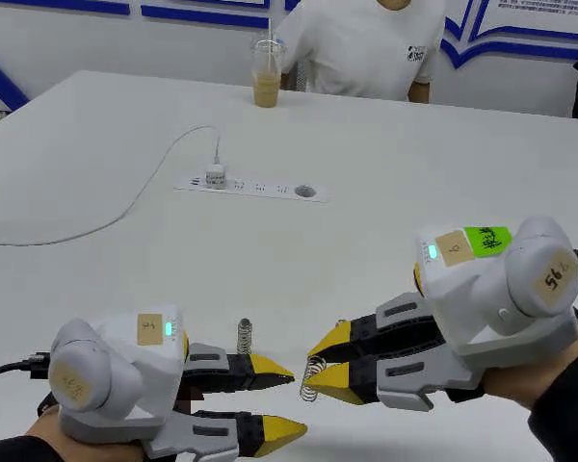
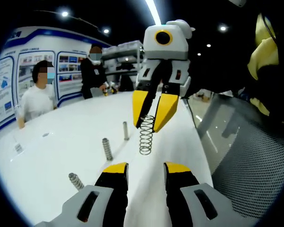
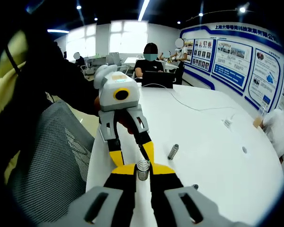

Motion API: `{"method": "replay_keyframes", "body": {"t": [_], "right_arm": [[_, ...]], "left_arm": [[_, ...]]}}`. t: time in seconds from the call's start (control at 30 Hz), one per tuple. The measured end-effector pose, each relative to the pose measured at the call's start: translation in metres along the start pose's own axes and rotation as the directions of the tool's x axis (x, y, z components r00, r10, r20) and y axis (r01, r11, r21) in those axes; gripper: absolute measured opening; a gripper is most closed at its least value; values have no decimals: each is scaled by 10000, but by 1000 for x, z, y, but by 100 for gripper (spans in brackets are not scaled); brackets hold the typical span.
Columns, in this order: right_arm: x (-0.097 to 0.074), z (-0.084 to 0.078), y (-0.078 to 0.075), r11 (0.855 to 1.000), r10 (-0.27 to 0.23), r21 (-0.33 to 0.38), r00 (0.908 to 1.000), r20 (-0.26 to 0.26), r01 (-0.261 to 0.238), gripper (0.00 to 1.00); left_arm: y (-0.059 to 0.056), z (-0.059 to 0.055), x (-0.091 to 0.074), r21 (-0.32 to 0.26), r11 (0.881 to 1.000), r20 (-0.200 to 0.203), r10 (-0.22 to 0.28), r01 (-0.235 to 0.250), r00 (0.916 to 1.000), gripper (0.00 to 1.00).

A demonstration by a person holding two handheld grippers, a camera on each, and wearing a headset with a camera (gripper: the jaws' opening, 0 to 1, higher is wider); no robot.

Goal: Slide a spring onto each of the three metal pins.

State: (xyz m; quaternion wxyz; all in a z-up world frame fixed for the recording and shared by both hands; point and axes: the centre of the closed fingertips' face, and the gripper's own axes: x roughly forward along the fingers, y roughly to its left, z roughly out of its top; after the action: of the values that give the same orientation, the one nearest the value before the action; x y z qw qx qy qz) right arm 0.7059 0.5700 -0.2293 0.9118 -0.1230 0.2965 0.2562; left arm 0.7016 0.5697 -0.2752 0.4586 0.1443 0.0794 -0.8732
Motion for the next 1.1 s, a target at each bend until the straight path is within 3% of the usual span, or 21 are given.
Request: {"method": "replay_keyframes", "body": {"t": [0.57,1.1], "right_arm": [[-30,-9,-26,9946,-933,461,9956,93,927,12],[-59,-19,-54,9774,-1933,886,9811,59,1920,12]], "left_arm": [[8,-12,-16,-585,9968,-24,553,-553,9985,42],[14,-20,-27,-882,9914,-44,971,-971,9953,46]]}}
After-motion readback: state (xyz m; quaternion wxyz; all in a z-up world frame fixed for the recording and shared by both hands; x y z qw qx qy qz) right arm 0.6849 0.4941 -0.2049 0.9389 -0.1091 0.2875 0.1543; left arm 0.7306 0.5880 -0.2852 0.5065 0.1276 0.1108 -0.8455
